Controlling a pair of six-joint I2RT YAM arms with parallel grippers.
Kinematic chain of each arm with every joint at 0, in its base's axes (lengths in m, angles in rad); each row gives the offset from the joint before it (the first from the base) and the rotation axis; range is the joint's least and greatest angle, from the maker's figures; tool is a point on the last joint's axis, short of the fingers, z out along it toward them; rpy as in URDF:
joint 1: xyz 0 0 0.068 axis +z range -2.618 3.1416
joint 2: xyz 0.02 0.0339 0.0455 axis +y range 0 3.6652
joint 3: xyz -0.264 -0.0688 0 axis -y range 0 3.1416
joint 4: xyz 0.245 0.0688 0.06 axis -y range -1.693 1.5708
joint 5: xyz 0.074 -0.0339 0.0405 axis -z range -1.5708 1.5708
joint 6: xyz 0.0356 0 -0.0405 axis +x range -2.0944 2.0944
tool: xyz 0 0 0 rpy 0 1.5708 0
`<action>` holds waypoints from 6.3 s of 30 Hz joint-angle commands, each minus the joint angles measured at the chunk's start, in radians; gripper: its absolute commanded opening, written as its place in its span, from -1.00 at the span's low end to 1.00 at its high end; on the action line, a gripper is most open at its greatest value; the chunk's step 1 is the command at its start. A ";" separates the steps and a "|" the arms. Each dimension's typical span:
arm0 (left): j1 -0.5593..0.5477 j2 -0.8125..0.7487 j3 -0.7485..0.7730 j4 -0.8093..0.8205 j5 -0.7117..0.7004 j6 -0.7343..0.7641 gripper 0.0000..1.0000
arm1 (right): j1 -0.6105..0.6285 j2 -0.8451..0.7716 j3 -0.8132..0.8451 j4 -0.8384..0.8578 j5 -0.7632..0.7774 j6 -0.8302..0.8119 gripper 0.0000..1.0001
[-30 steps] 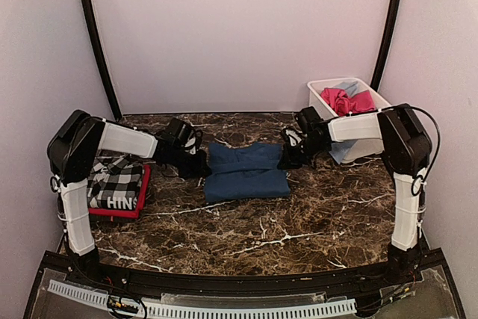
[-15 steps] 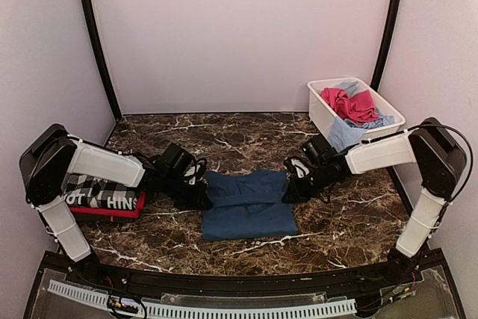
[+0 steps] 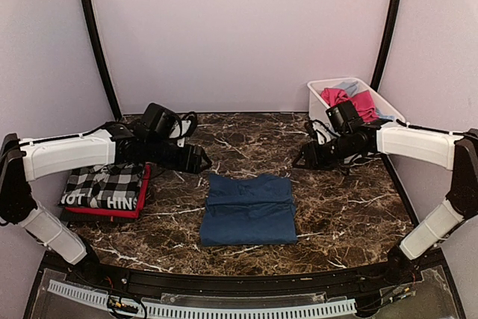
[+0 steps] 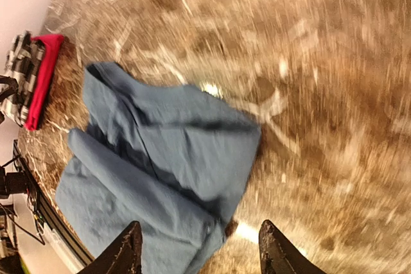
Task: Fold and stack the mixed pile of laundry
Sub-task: Adjust the square-folded T-shirt at the center of the board.
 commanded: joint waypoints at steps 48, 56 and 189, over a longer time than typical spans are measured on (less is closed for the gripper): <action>-0.170 0.378 0.205 0.160 0.097 1.020 -1.00 | 0.127 0.861 0.690 -0.018 -0.398 -0.242 -0.64; -0.154 0.380 0.257 0.168 0.055 1.045 -1.00 | 0.127 0.876 0.693 -0.024 -0.413 -0.243 -0.65; 0.101 0.373 0.020 0.457 0.222 0.043 -0.46 | 0.009 0.393 0.263 -0.056 -0.025 -0.247 -1.00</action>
